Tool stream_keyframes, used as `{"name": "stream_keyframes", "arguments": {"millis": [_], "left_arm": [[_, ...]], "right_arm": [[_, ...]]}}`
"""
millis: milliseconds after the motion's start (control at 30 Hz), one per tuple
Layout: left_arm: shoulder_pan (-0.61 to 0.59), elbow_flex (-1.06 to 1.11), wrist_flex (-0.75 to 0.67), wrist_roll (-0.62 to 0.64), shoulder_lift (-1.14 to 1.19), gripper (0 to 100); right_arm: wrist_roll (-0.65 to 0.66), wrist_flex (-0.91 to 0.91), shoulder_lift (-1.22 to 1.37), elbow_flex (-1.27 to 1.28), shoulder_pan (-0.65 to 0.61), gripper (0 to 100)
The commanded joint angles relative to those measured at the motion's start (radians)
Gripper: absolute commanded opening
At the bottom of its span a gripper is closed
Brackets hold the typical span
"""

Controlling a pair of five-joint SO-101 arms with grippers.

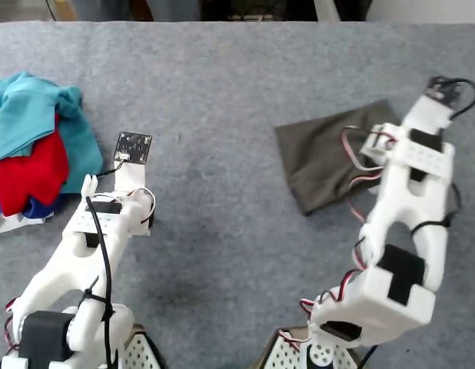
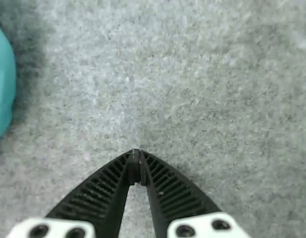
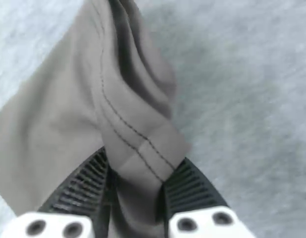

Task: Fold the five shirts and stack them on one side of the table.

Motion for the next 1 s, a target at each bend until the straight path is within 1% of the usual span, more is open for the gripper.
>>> {"name": "stream_keyframes", "arguments": {"millis": [0,200,300,500,567,700,733,800,833,900,967], "left_arm": [[-0.01,-0.004,-0.006,0.003,-0.018,3],[-0.01,-0.004,-0.006,0.003,-0.018,3],[-0.01,-0.004,-0.006,0.003,-0.018,3],[-0.01,-0.007,-0.006,0.003,-0.018,3],[-0.01,-0.008,-0.008,0.003,-0.018,3],[-0.035,-0.03,-0.005,0.006,-0.028,3],[-0.054,-0.047,0.005,0.008,-0.028,3],[-0.113,-0.116,0.06,0.006,-0.029,3],[-0.15,-0.17,0.106,0.005,-0.029,3],[-0.231,-0.309,0.229,0.003,-0.029,3],[-0.308,-0.481,0.368,0.0,-0.029,3]], "right_arm": [[0.034,-0.015,0.061,-0.137,0.091,1.5],[0.038,-0.015,0.229,-0.314,0.181,1.5],[0.038,-0.006,0.297,-0.375,0.193,1.5],[0.04,0.124,0.357,-0.487,0.184,2.2],[0.04,0.164,0.364,-0.519,0.18,7.3],[0.043,0.236,0.361,-0.573,0.18,29.7],[0.066,0.259,0.36,-0.593,0.18,34.8],[0.126,0.327,0.36,-0.647,0.18,41.7],[0.141,0.362,0.36,-0.677,0.18,42.2],[0.144,0.431,0.36,-0.745,0.18,40.7],[0.146,0.505,0.36,-0.822,0.18,36.7]]}}
